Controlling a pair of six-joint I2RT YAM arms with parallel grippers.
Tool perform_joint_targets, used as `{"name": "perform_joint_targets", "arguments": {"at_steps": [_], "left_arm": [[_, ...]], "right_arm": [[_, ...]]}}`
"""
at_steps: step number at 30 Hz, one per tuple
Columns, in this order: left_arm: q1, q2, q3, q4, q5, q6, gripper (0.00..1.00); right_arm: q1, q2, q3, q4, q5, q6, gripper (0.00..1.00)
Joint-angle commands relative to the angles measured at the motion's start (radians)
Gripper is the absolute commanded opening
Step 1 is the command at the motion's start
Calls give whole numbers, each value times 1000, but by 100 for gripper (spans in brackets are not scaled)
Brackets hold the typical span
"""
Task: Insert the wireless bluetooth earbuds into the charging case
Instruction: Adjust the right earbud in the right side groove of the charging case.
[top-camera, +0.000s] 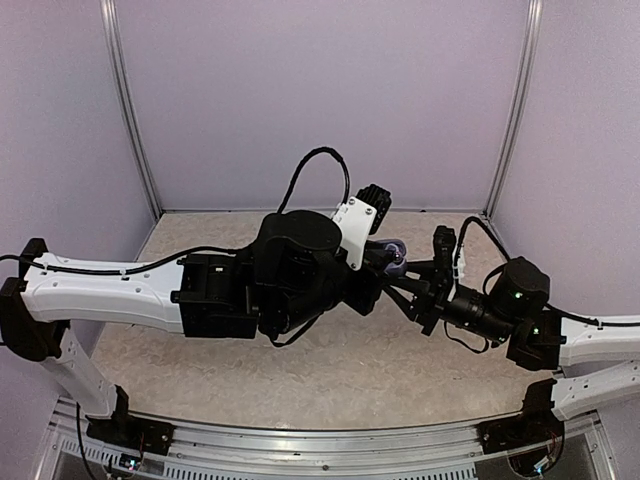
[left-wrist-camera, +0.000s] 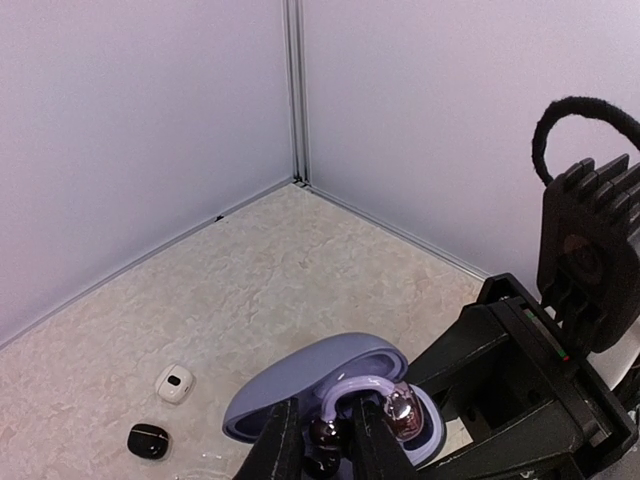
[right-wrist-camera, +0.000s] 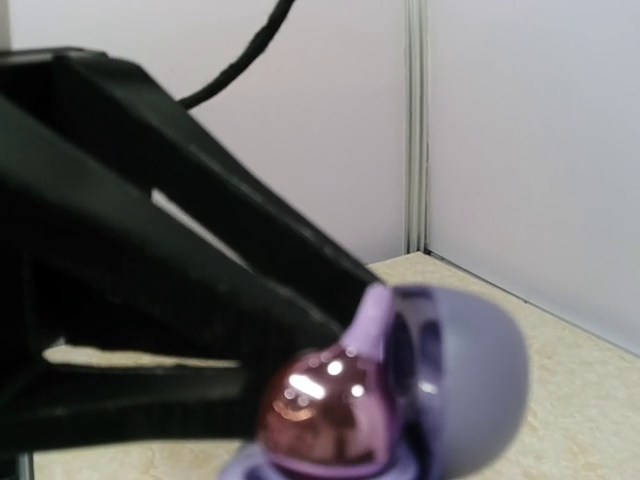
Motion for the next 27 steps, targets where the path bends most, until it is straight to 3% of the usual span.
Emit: {"name": "perform_joint_targets", "arguments": {"at_steps": [1,13,20,27], "left_arm": [[-7,-2,-24,-53,18,14,21],[-7,-10,-27,-49,21,19,22],[-7,-25,-39,-40,45,17,31],[-7,-31,-48,-50,68,15,33]], "right_arm": [[10,-39,4,118,1,9,0],[10,-45,-10,128,-10,5,0],[8,-59,-19,136,-7,4,0],[7,-66,-24,137,-3,4,0]]}}
